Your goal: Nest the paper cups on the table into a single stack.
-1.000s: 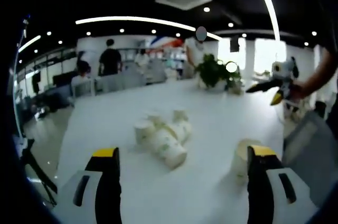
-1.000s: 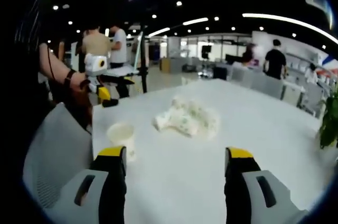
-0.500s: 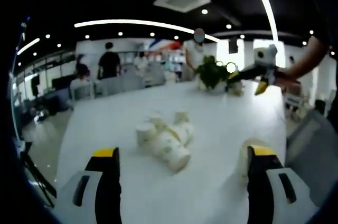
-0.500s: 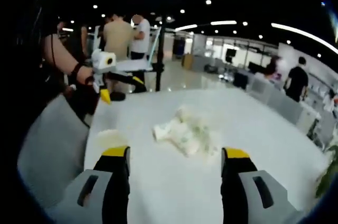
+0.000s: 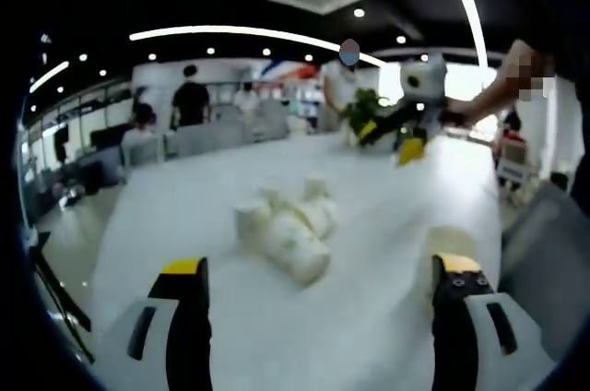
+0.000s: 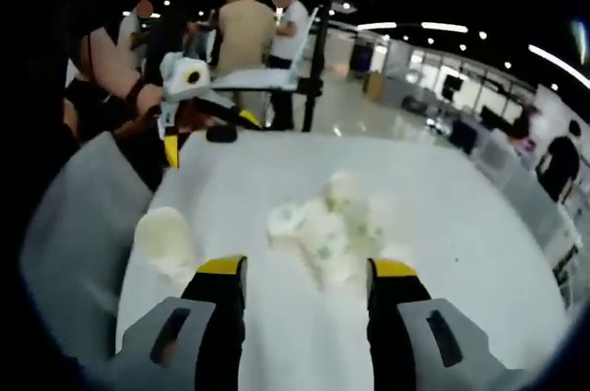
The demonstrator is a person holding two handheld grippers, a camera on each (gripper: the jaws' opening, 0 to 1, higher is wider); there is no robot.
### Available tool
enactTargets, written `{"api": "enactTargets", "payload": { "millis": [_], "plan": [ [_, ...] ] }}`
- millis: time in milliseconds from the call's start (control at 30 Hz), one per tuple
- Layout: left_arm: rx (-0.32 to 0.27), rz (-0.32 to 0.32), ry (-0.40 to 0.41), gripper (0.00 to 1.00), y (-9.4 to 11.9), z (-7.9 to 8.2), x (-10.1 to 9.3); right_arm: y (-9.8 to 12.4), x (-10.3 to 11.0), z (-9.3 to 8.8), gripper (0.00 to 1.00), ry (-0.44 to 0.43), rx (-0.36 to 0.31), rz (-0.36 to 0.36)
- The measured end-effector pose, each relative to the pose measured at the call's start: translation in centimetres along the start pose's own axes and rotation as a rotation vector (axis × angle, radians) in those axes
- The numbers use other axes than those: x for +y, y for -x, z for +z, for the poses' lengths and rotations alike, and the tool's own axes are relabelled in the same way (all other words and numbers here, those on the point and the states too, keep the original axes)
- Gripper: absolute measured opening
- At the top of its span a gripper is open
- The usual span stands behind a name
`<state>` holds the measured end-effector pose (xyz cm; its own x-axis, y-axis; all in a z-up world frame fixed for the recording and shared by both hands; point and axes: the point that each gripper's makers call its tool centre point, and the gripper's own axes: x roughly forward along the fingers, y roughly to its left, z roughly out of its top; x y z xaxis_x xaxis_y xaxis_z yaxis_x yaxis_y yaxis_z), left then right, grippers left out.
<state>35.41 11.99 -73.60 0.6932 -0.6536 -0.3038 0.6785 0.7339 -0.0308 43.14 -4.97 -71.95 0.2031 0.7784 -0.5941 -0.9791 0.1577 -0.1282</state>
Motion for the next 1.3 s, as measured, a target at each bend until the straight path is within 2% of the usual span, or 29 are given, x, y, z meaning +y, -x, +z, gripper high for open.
{"api": "enactTargets", "payload": {
  "millis": [300,500,767,1067,1233,1300],
  "plan": [
    [0.024,0.014,0.040,0.98,0.2,-1.5,0.2,-4.1,-1.0,0.0,0.48,0.055,0.058,0.066],
    [0.007,0.027,0.056,0.98,0.3,-1.8,0.3,-5.9,-1.6,-0.4,0.45,0.073,0.097,0.101],
    [0.005,0.035,0.076,0.98,0.1,-2.4,0.4,-7.8,-1.7,-1.7,0.46,0.154,0.160,0.126],
    [0.003,0.042,0.095,0.98,0.2,-2.9,0.2,-9.4,-1.5,-2.6,0.43,0.198,0.224,0.158],
    [-0.005,0.038,0.099,0.98,0.1,-3.0,0.1,-10.1,-2.2,-3.4,0.43,0.211,0.272,0.150],
    [0.004,0.040,0.103,0.98,0.0,-3.3,0.2,-10.3,-2.0,-3.2,0.43,0.211,0.268,0.156]
  ]
}}
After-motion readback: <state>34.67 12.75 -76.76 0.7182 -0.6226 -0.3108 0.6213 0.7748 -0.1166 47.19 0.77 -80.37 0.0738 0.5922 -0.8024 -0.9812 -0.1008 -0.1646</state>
